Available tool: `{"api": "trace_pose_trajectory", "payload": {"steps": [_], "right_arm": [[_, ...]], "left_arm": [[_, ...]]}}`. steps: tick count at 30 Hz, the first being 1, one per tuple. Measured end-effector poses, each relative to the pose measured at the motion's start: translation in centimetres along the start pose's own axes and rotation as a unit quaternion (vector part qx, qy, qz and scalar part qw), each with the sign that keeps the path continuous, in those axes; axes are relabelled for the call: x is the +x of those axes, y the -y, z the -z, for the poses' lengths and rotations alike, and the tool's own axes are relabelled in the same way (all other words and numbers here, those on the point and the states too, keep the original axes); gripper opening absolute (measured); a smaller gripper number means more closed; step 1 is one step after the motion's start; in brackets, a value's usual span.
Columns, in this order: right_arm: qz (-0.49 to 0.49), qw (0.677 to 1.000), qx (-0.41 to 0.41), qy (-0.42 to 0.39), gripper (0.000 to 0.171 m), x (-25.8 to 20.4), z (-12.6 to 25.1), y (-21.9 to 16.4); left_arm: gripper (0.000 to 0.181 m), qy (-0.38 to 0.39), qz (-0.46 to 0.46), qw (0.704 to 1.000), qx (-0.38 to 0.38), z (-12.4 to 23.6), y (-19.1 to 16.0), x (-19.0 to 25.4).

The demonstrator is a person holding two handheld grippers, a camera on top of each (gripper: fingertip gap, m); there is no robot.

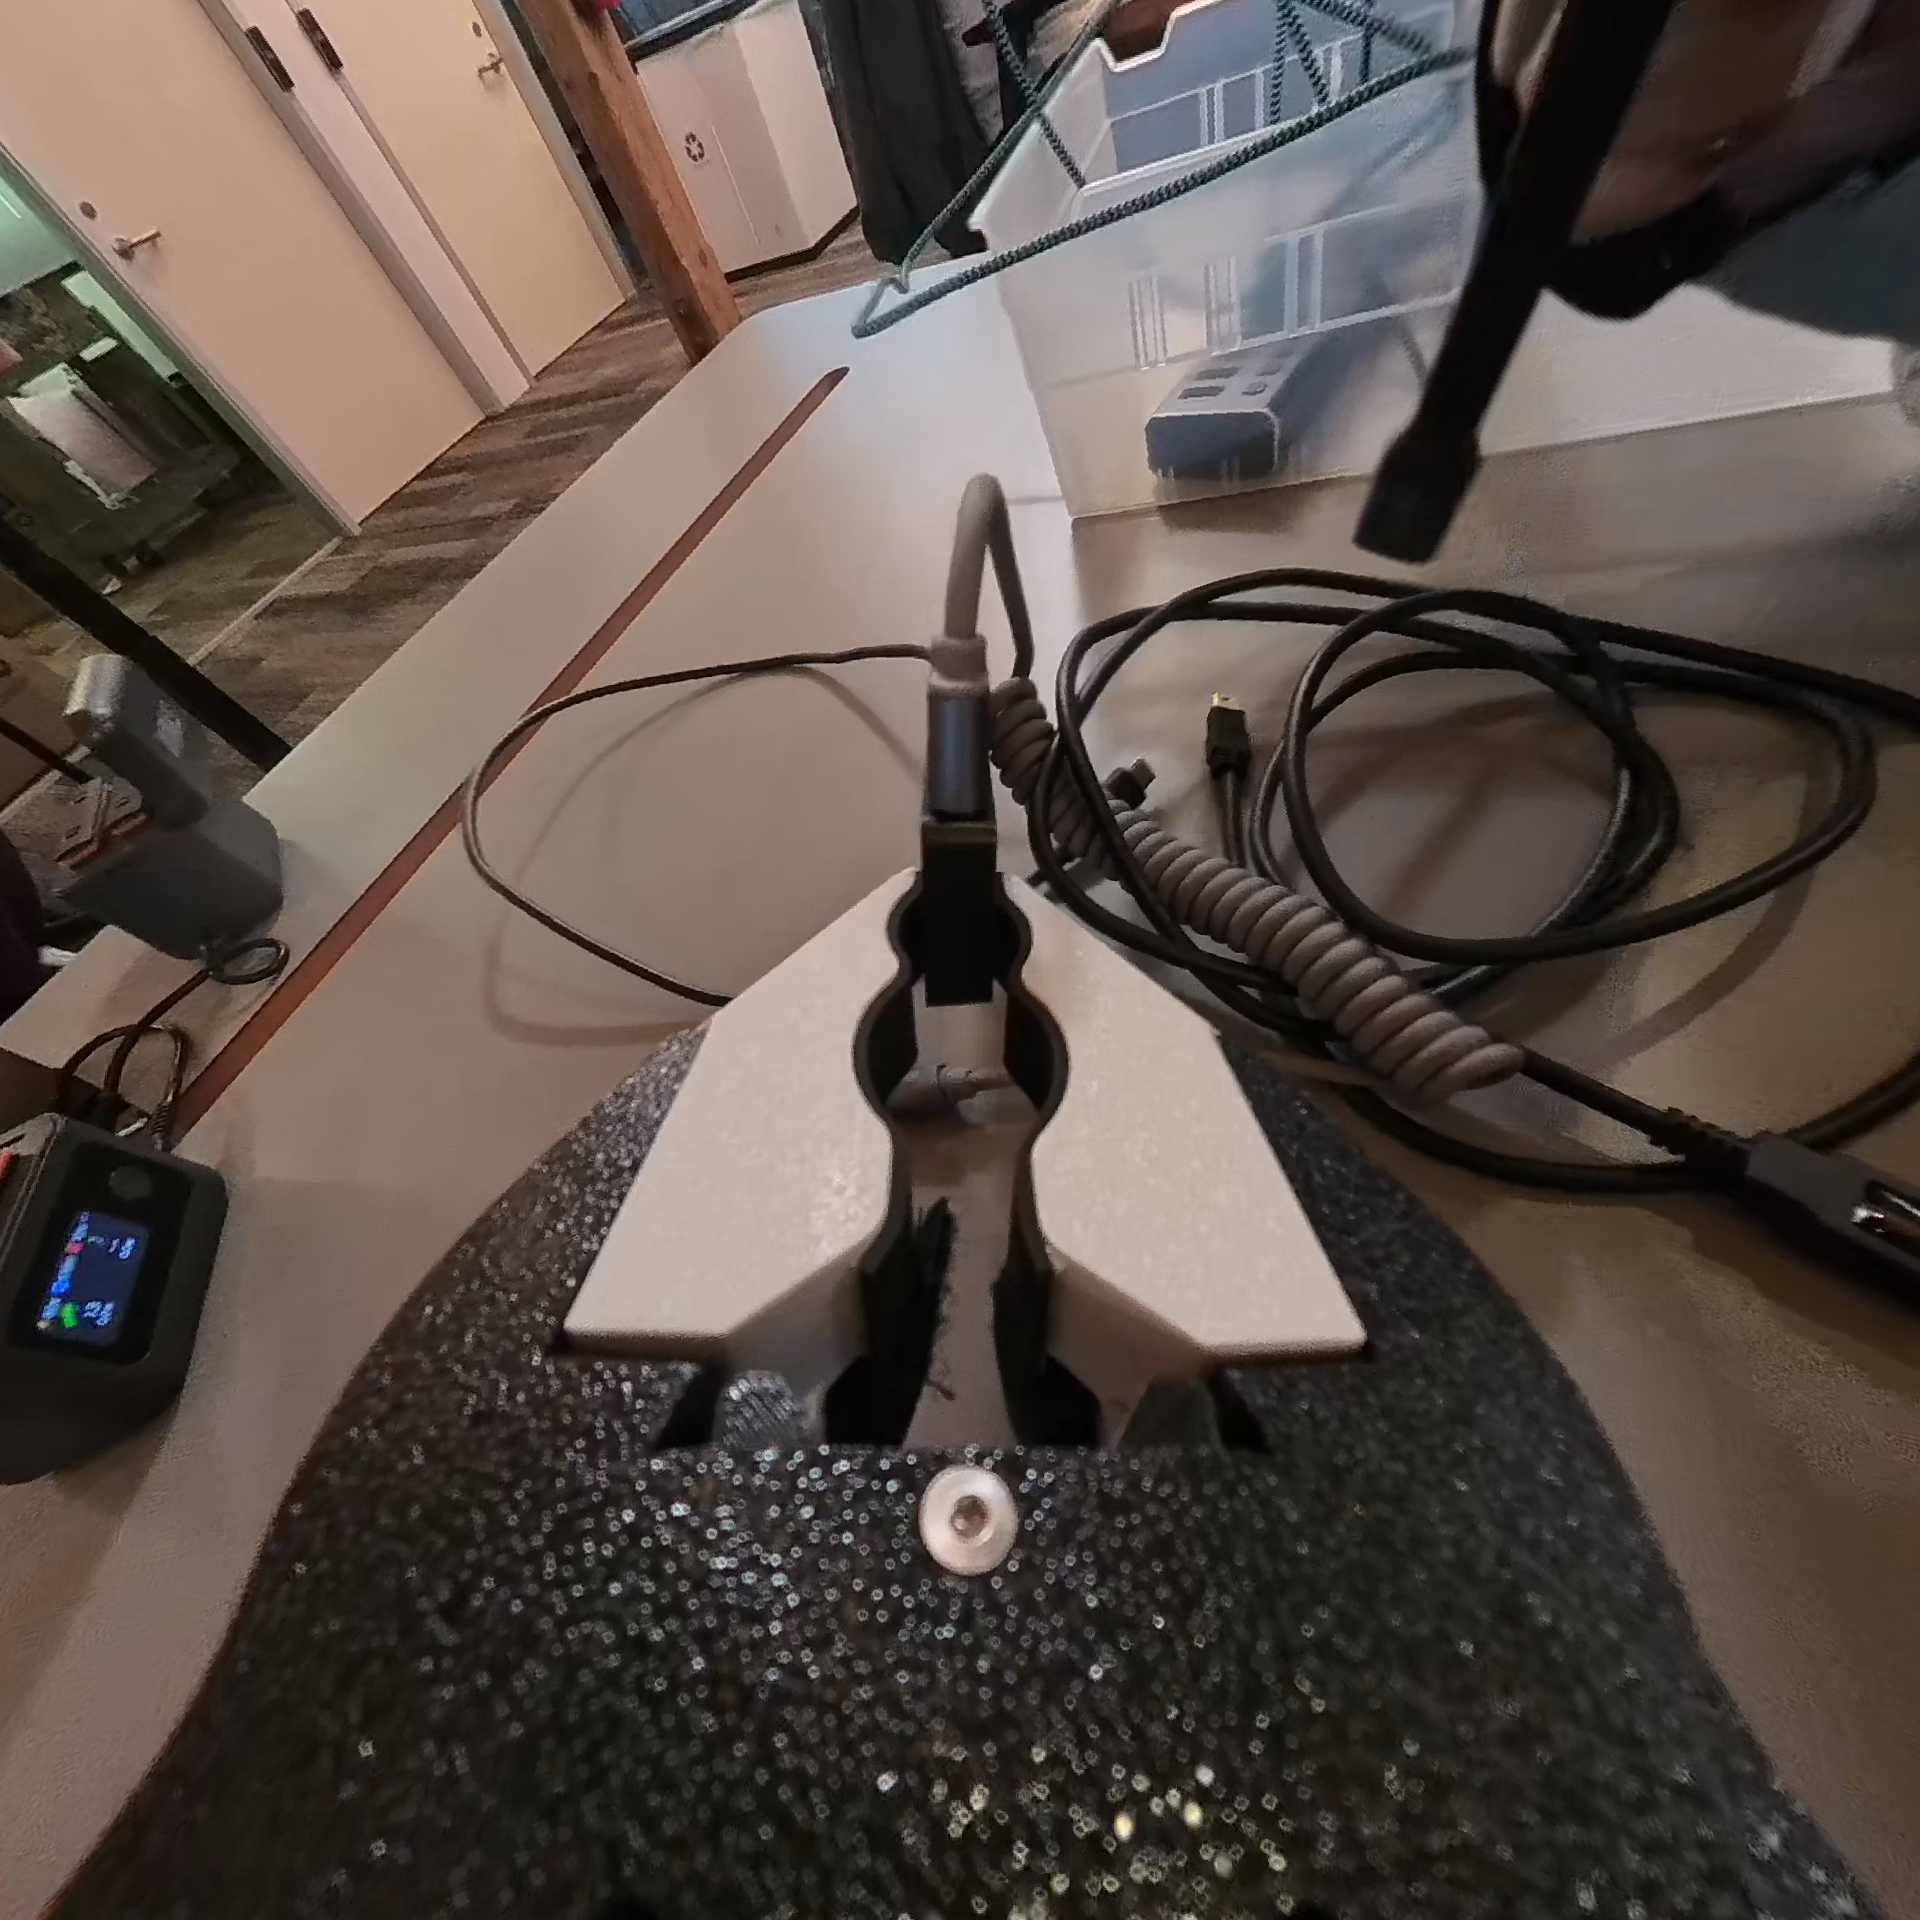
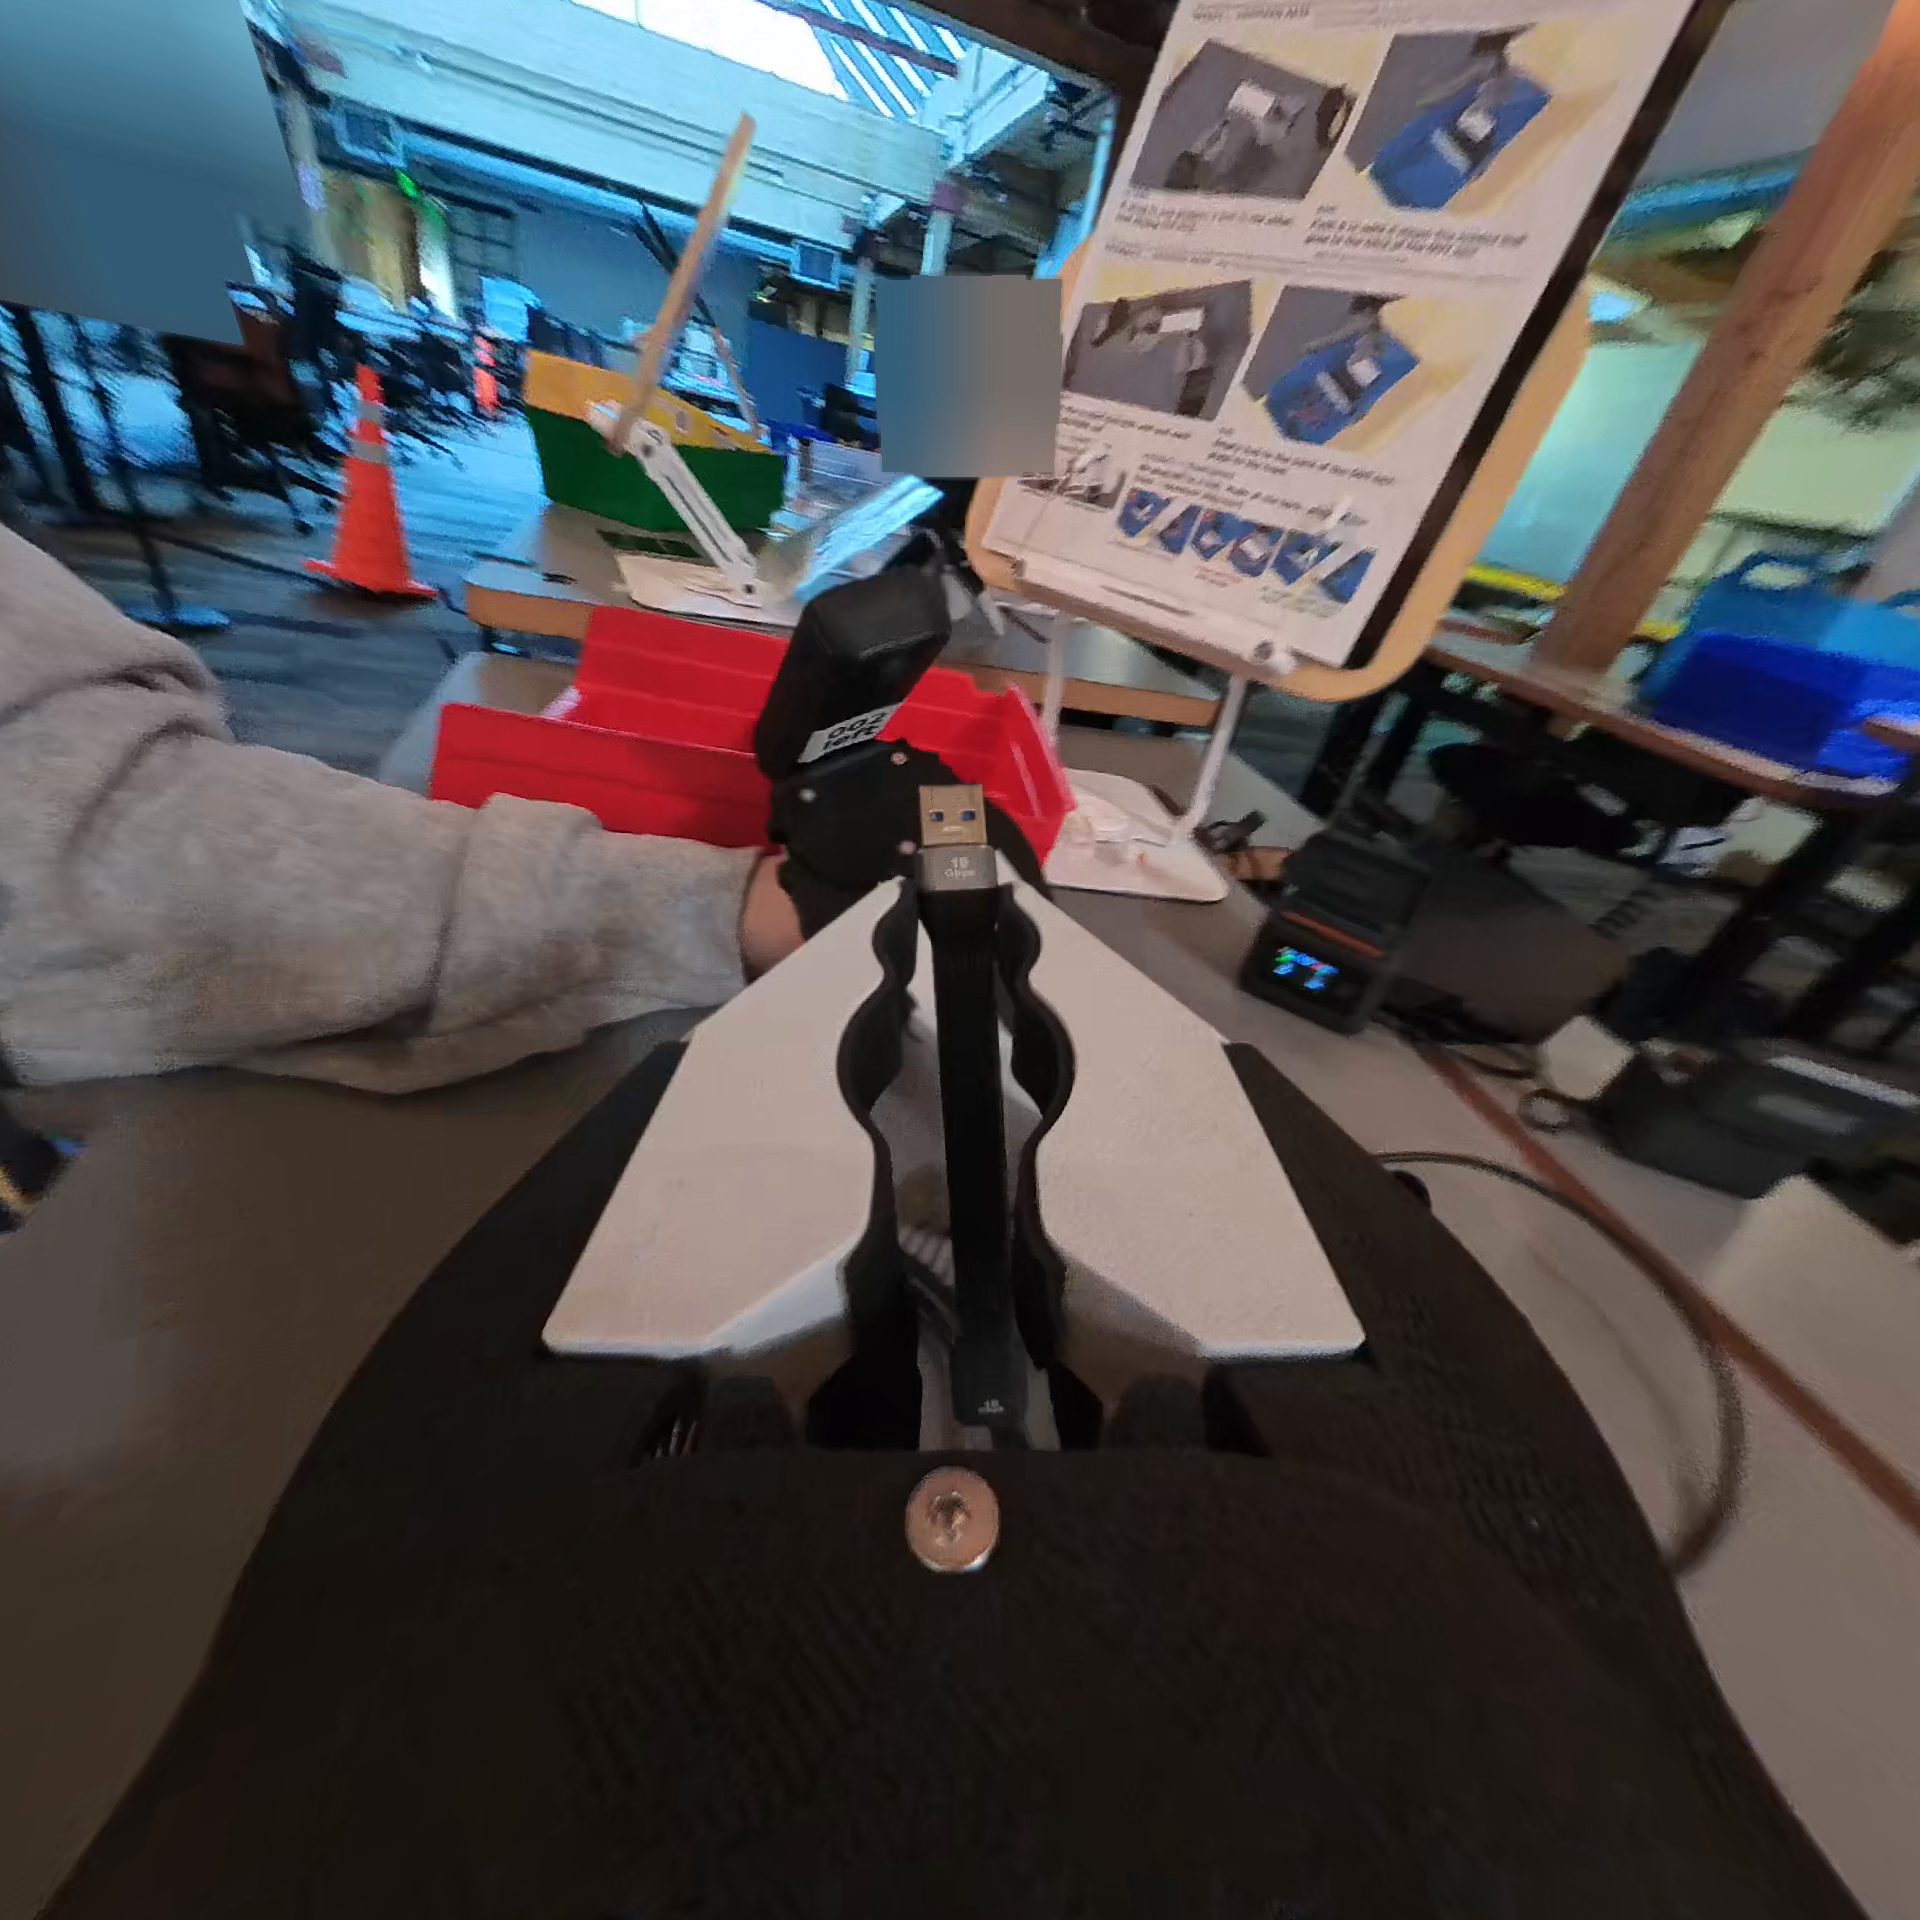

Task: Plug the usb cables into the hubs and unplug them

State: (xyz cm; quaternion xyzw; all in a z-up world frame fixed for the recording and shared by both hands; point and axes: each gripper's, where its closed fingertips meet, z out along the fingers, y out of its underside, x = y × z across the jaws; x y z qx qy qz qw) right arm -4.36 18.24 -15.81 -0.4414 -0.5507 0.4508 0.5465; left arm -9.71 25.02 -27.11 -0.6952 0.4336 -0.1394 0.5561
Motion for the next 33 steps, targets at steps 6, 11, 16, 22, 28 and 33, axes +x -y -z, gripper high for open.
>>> {"api": "trace_pose_trajectory", "payload": {"steps": [6,11,16,22,28,33], "right_arm": [[0.141,0.988,-0.022,-0.058,0.013,-0.7,0.6,2.7],[0.229,0.955,-0.149,-0.114,0.013,0.4,0.9,1.9],[0.381,0.851,-0.347,-0.103,0.013,1.5,1.2,-1.1],[0.534,0.702,-0.471,-0.023,0.013,2.1,0.5,-6.6],[0.654,0.581,-0.482,0.051,0.013,2.9,-0.6,-10.0],[0.659,0.582,-0.461,0.123,0.013,2.1,-1.0,-10.7]], "left_arm": [[0.009,-0.045,0.005,0.999,0.024,0.6,0.9,1.2],[0.009,-0.102,0.036,0.994,0.023,0.5,1.0,2.7],[0.009,-0.143,0.099,0.985,0.003,-0.2,0.4,3.5],[0.009,-0.196,0.194,0.961,-0.038,-0.8,-0.6,4.5],[0.009,-0.234,0.227,0.944,-0.049,-0.4,-0.7,5.5],[0.009,-0.265,0.203,0.942,-0.049,0.0,-0.6,6.6]]}}
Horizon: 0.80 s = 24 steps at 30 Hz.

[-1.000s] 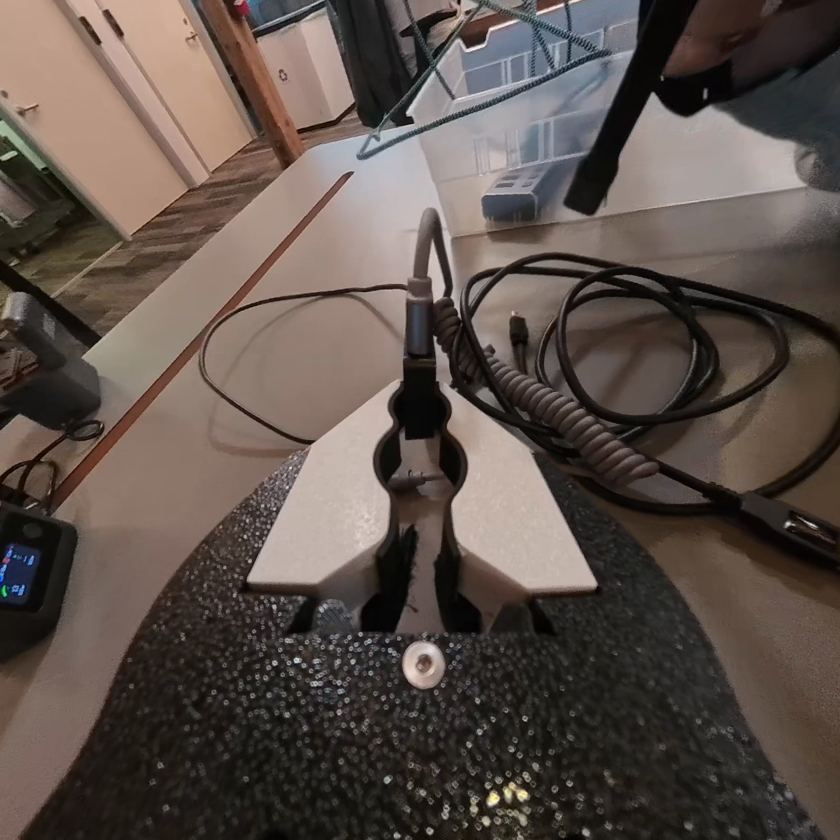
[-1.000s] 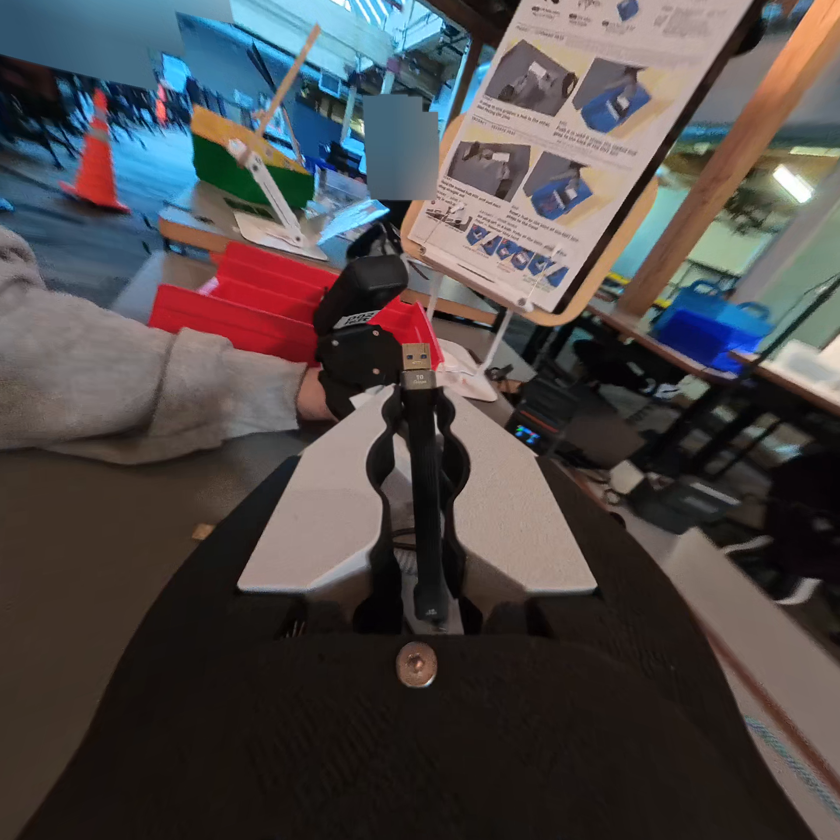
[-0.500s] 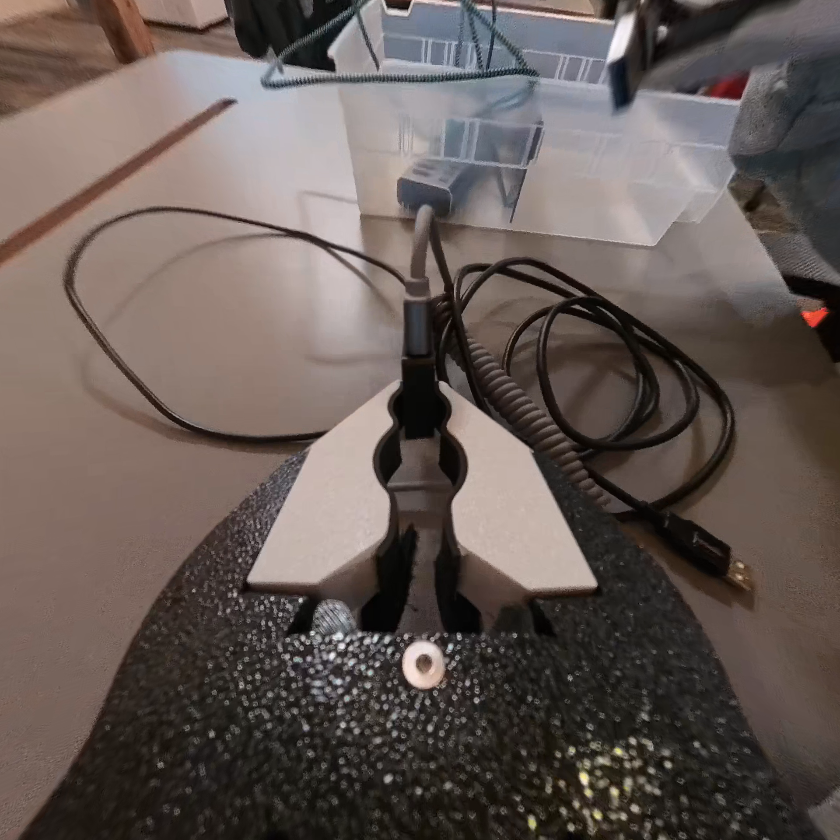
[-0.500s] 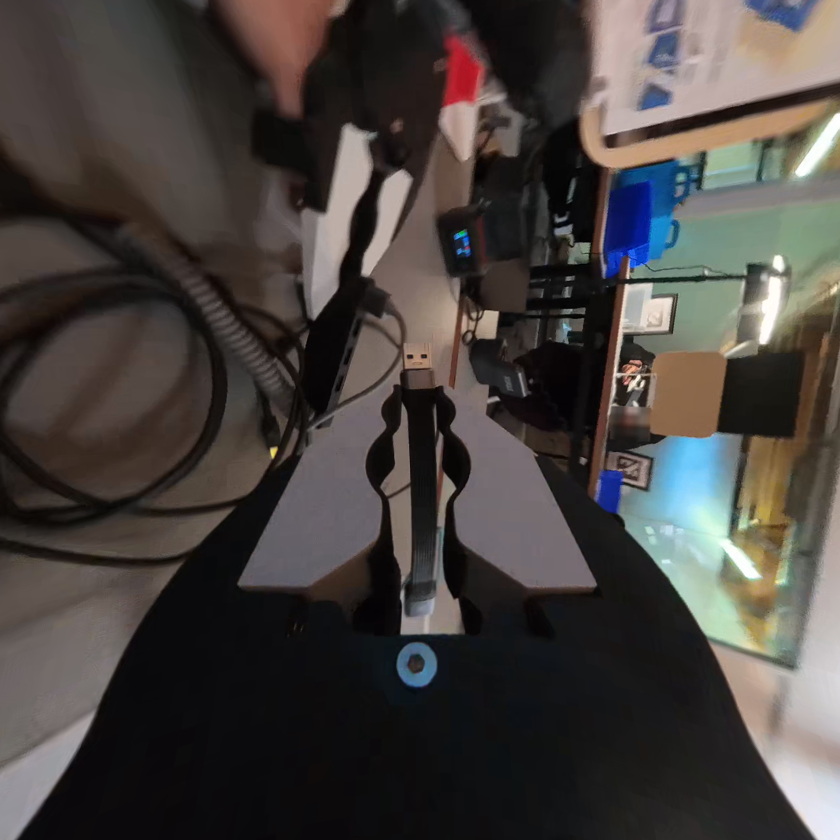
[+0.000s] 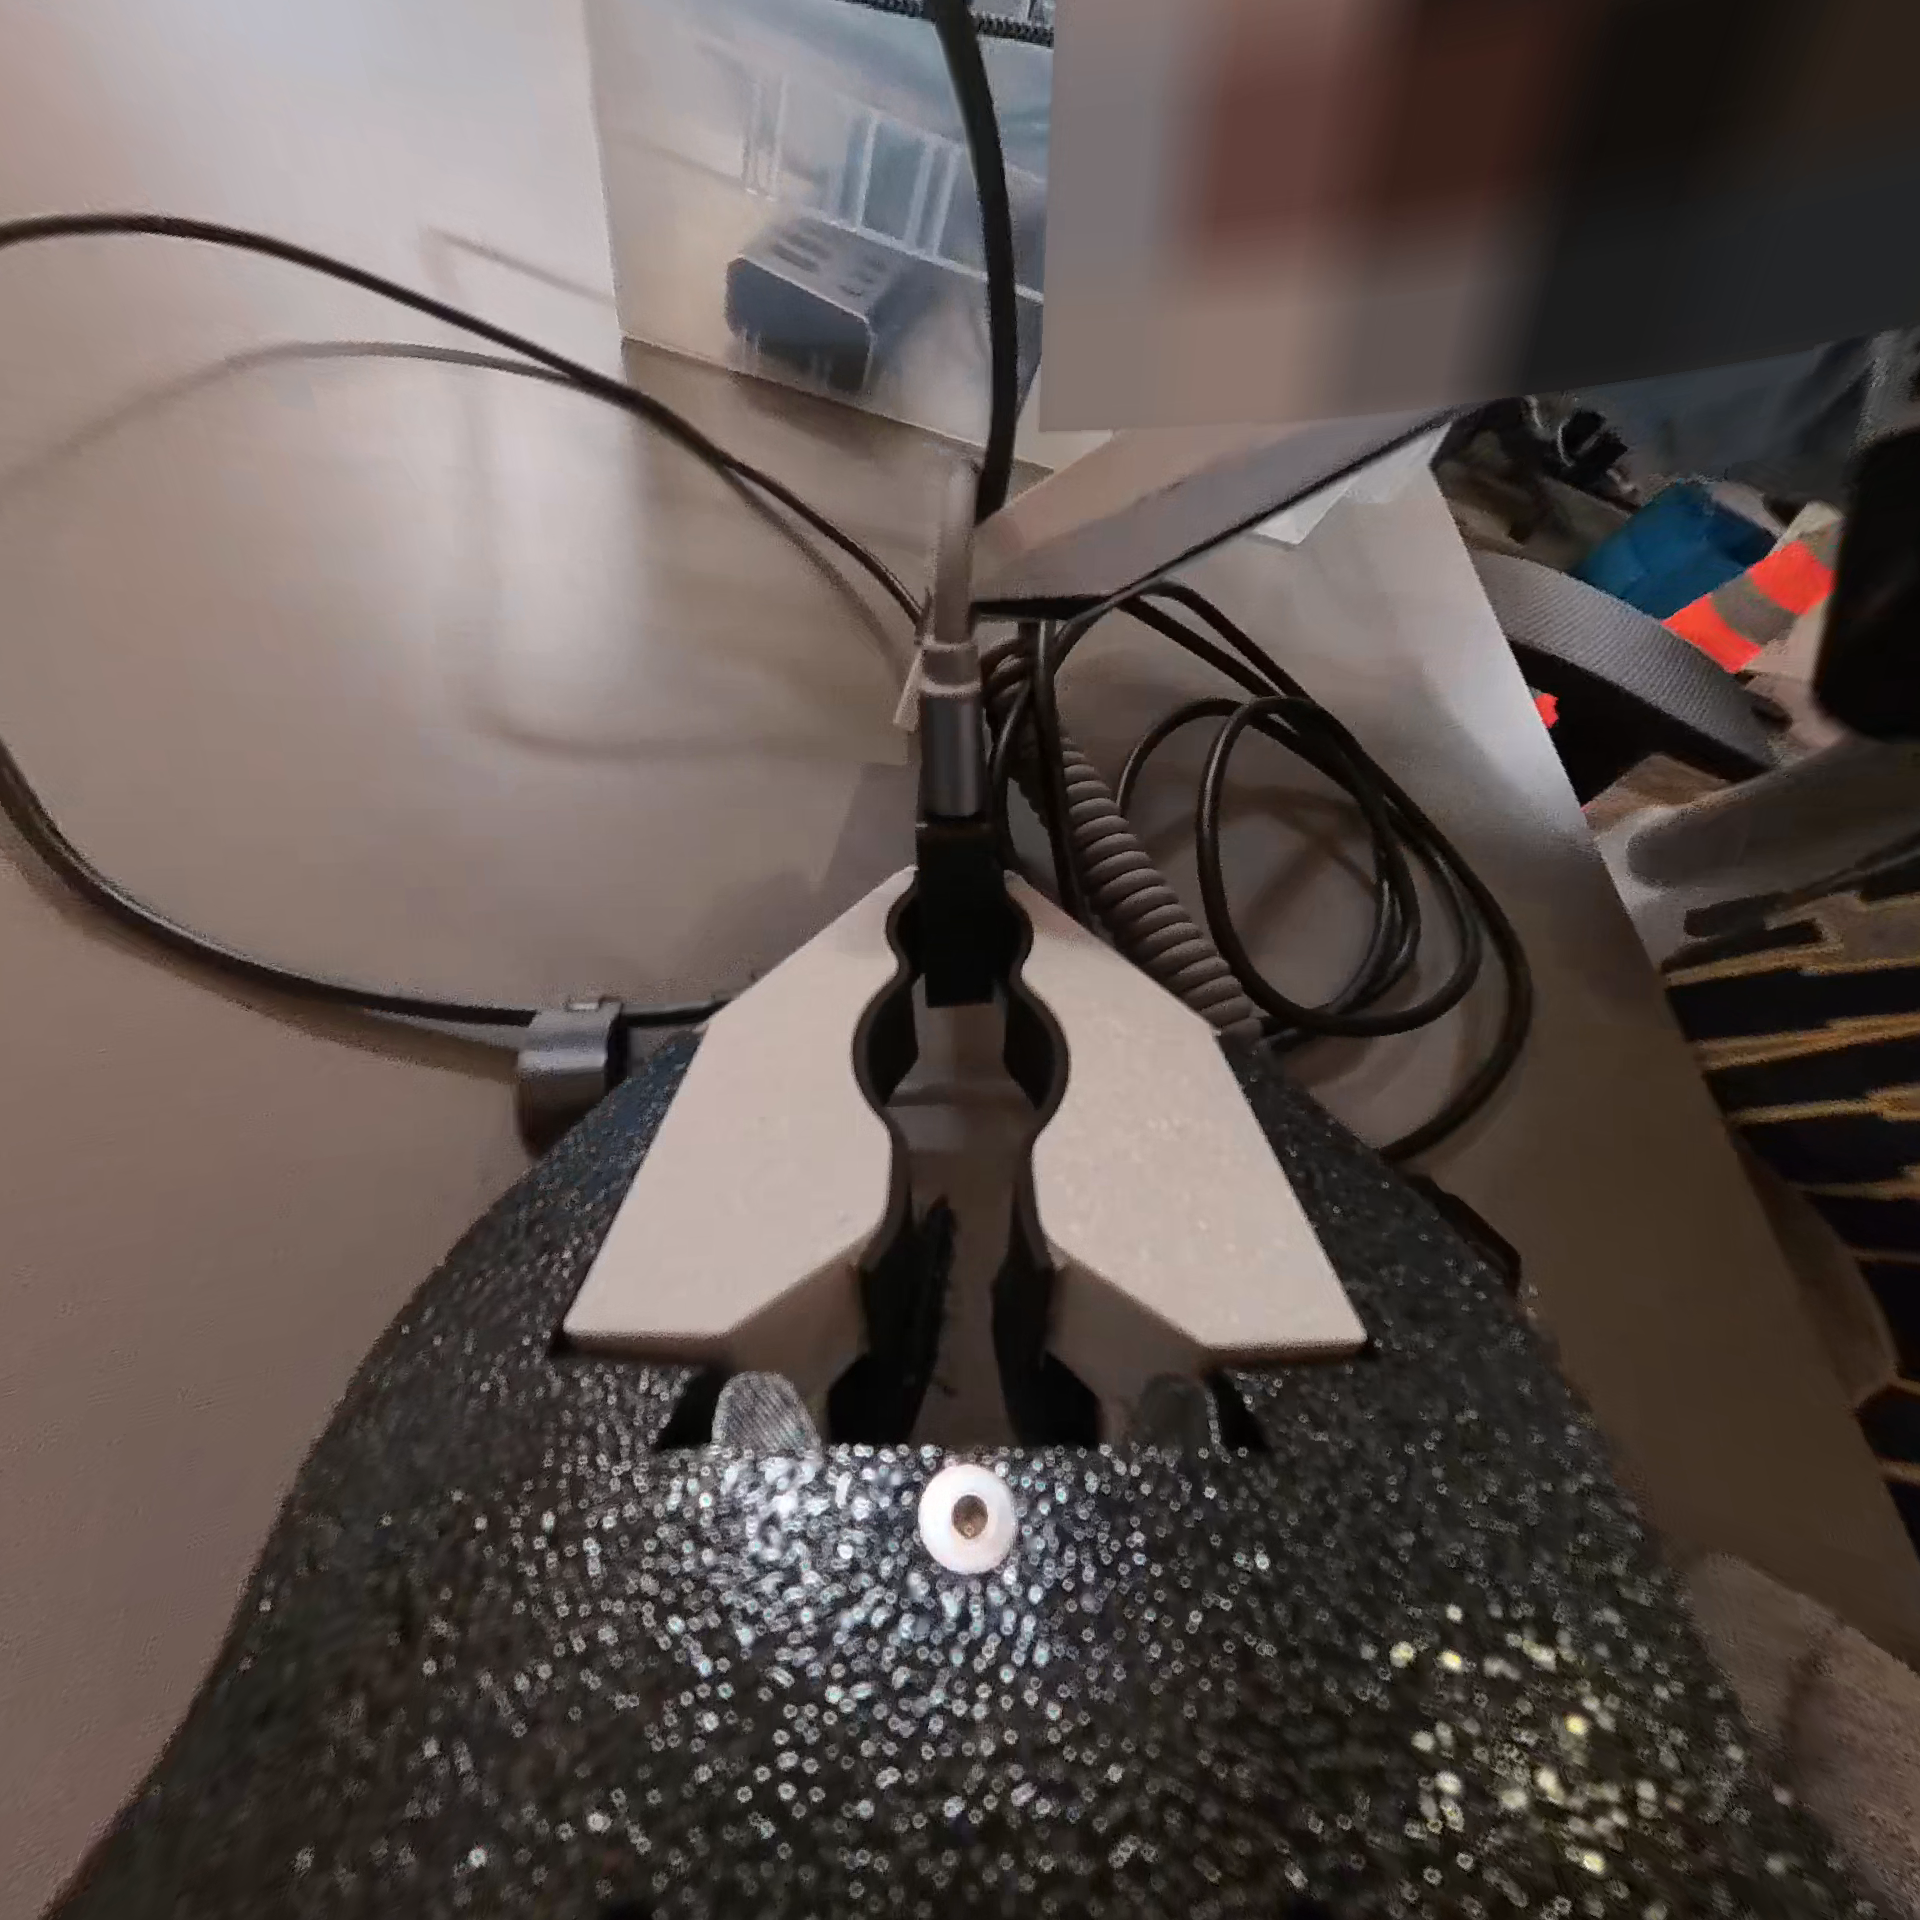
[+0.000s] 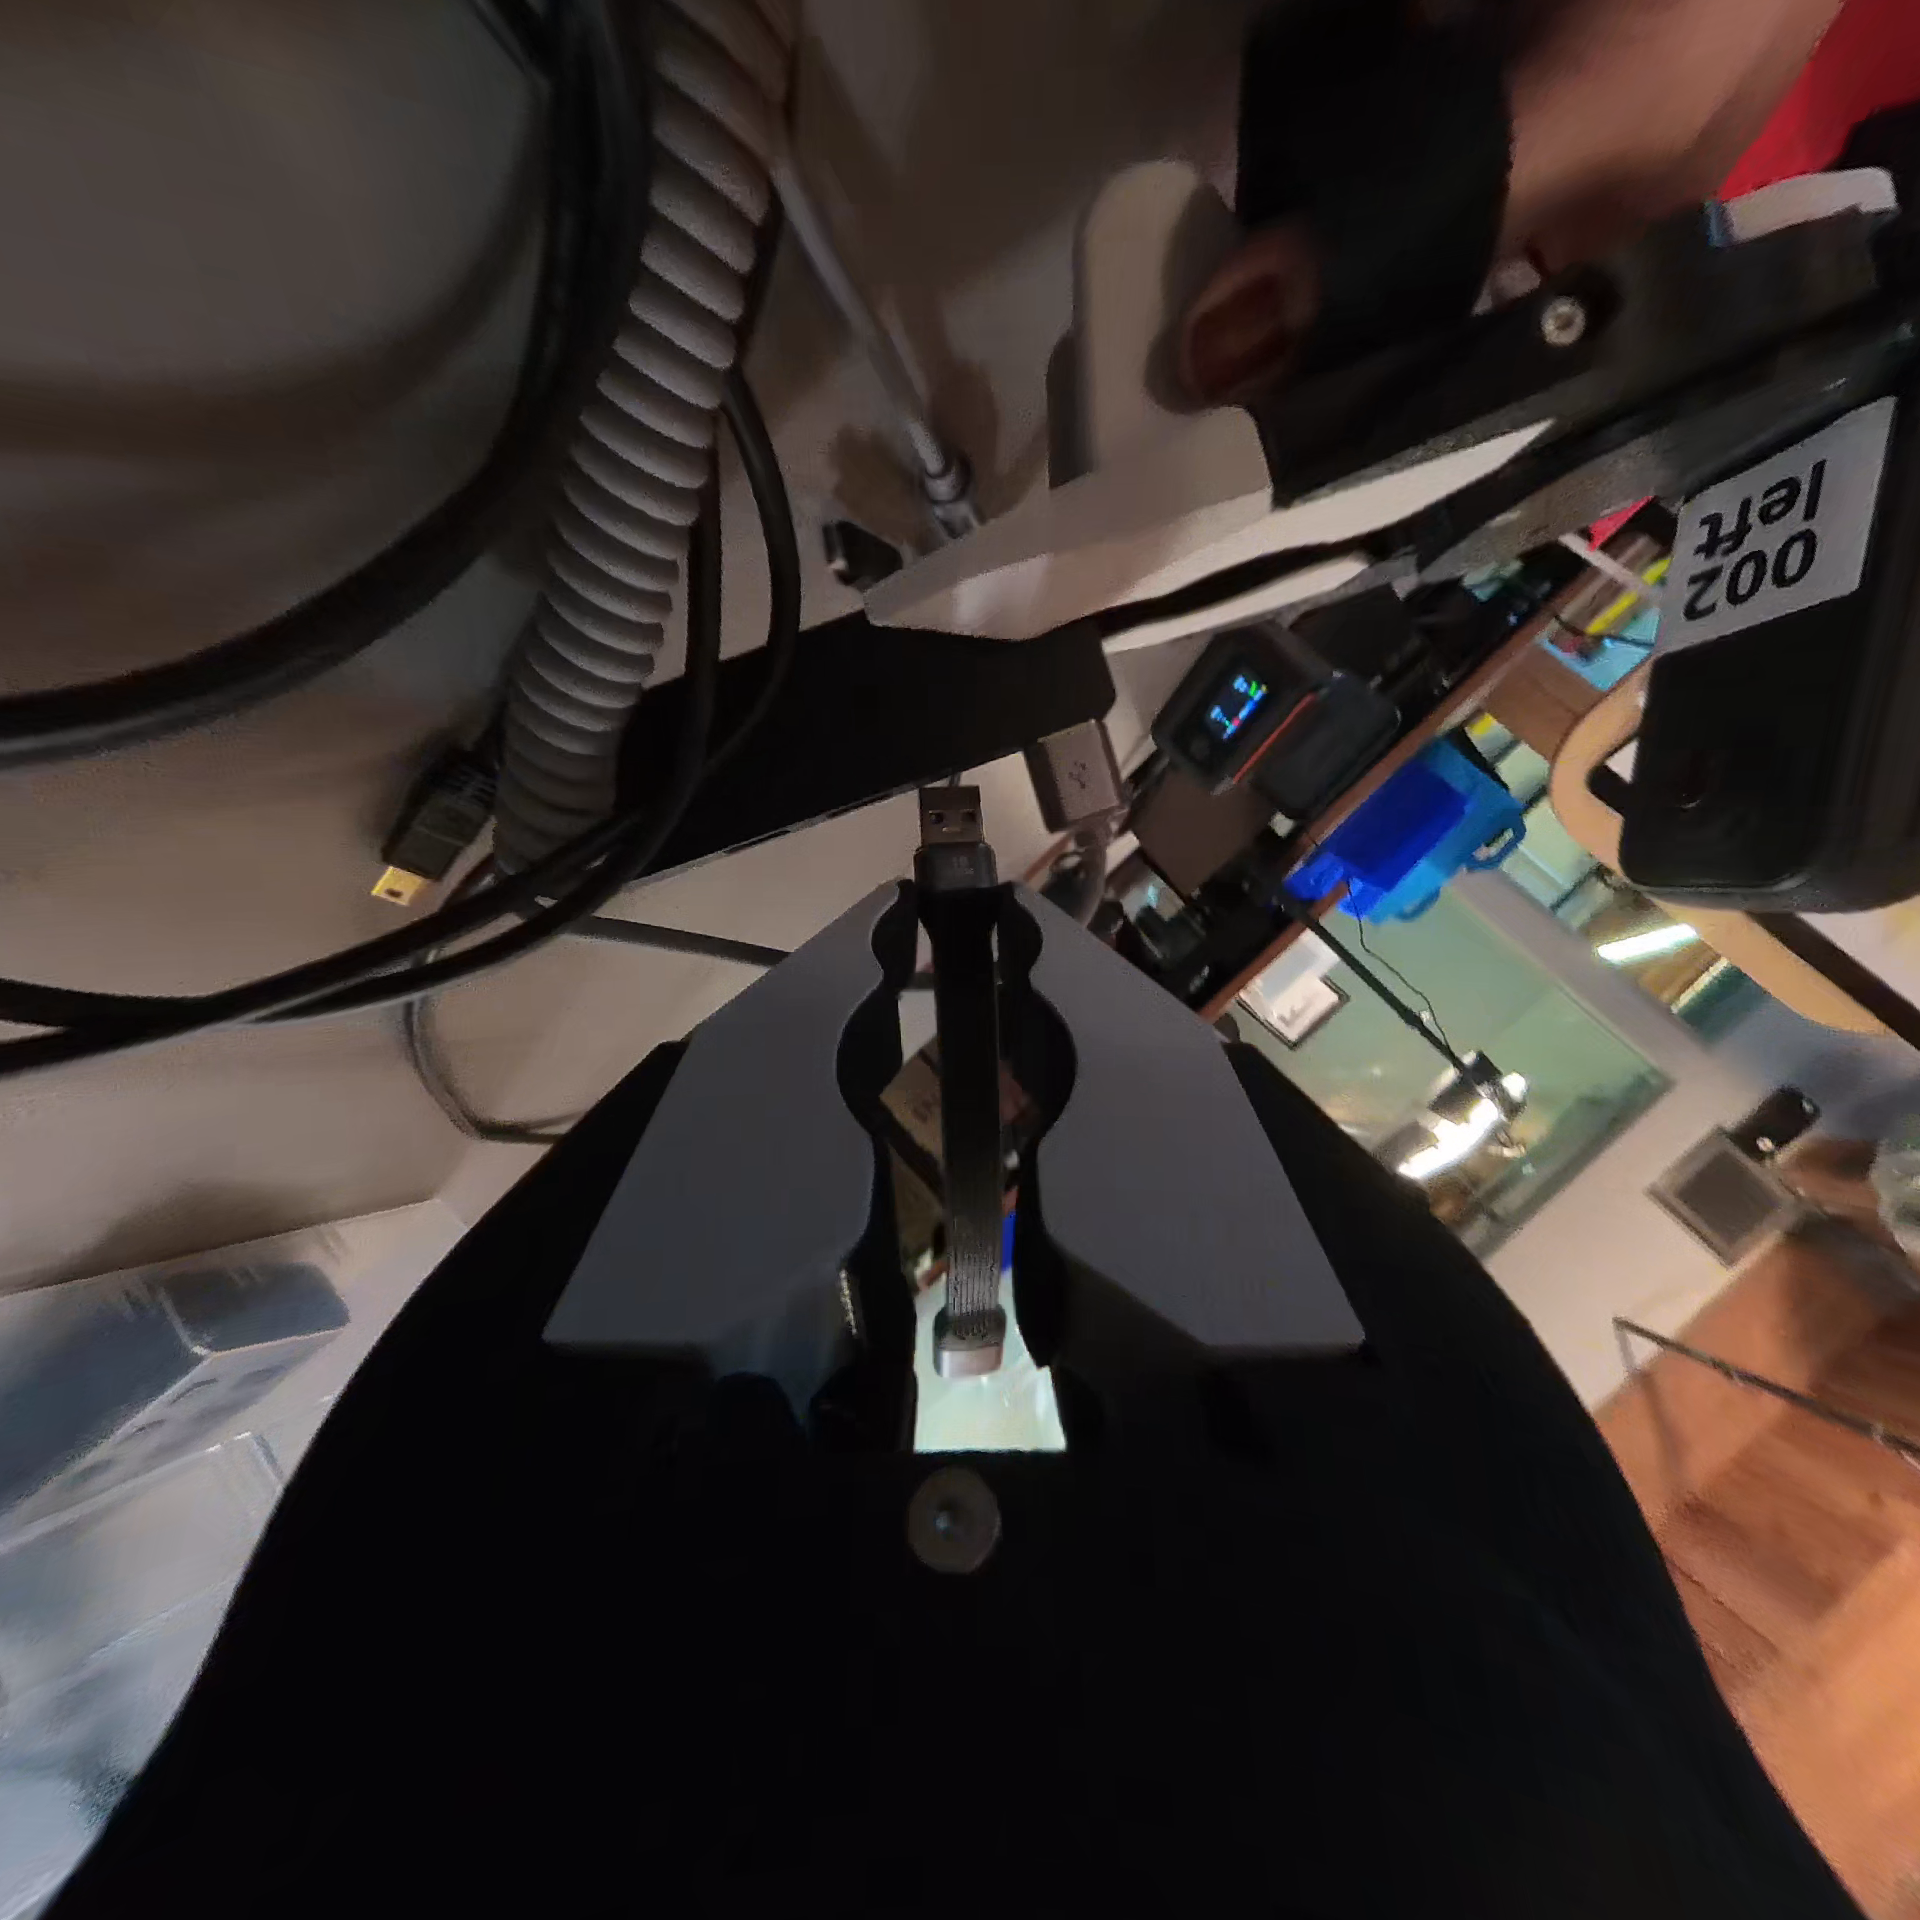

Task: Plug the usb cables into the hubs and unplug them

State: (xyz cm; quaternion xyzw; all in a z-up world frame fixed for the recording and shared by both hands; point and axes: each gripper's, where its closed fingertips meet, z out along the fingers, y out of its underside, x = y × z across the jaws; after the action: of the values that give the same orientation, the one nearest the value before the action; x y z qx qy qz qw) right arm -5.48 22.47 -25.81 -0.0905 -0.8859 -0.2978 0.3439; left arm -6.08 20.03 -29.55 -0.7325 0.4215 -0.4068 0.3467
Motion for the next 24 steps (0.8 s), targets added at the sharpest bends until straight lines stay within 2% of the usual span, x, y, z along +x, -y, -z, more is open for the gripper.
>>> {"api": "trace_pose_trajectory", "payload": {"steps": [5,12,24], "right_arm": [[0.000,0.998,0.054,0.034,0.013,0.0,1.0,0.7],[0.090,0.994,0.052,0.032,0.013,0.0,1.0,1.1],[0.111,0.988,0.088,0.070,0.013,-0.1,1.3,2.1]], "left_arm": [[0.009,0.007,-0.032,0.999,-0.004,0.1,-0.1,0.1],[0.009,-0.015,-0.048,0.999,-0.014,-0.1,-0.4,0.9],[0.009,-0.023,-0.067,0.997,-0.024,-0.3,-0.7,1.5]]}}
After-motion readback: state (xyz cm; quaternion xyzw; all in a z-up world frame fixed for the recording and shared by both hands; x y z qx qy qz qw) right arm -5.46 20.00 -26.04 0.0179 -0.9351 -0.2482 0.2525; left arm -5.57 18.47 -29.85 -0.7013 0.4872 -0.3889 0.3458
